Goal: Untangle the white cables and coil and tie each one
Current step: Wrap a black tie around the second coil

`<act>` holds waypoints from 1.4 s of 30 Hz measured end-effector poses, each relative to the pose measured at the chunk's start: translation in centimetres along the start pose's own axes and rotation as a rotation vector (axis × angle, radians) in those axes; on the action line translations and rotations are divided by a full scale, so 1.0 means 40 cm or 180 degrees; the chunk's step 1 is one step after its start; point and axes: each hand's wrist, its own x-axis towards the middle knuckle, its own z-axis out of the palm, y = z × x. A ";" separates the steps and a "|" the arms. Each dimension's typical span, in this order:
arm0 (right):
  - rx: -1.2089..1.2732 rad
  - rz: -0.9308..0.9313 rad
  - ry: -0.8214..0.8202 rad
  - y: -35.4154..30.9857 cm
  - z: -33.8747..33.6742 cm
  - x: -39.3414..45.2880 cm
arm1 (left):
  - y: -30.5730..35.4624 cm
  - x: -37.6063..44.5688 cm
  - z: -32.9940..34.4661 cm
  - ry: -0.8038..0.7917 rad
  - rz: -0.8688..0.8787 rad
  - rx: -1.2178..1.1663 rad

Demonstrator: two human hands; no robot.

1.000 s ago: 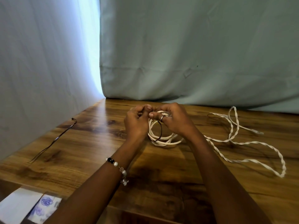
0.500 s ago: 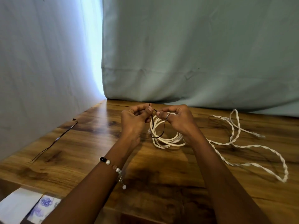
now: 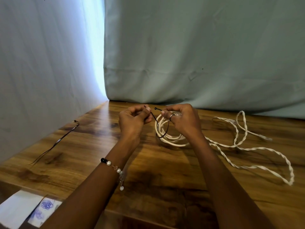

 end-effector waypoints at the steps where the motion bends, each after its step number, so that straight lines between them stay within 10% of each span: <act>1: 0.0058 0.0015 0.0011 0.002 0.002 0.002 | -0.008 0.005 -0.003 0.0045 0.0026 0.0302; 9: 0.0458 0.0152 0.0292 0.020 -0.002 0.017 | -0.012 -0.021 0.003 -0.0414 0.1519 0.1997; 20: 0.0387 0.0355 0.0728 0.035 -0.013 0.031 | 0.007 -0.042 0.000 -0.1022 -0.1489 0.0059; 31: 0.0935 0.0630 0.0685 0.063 -0.033 0.041 | 0.023 -0.018 0.022 -0.0954 -0.0114 -0.0742; 37: 0.0891 0.0318 0.0410 0.048 0.002 0.033 | 0.034 -0.015 0.067 -0.1161 -0.0574 -0.1403; 42: 0.0686 0.0177 0.0593 0.050 -0.002 0.029 | 0.065 -0.005 0.108 -0.1092 -0.0397 -0.0002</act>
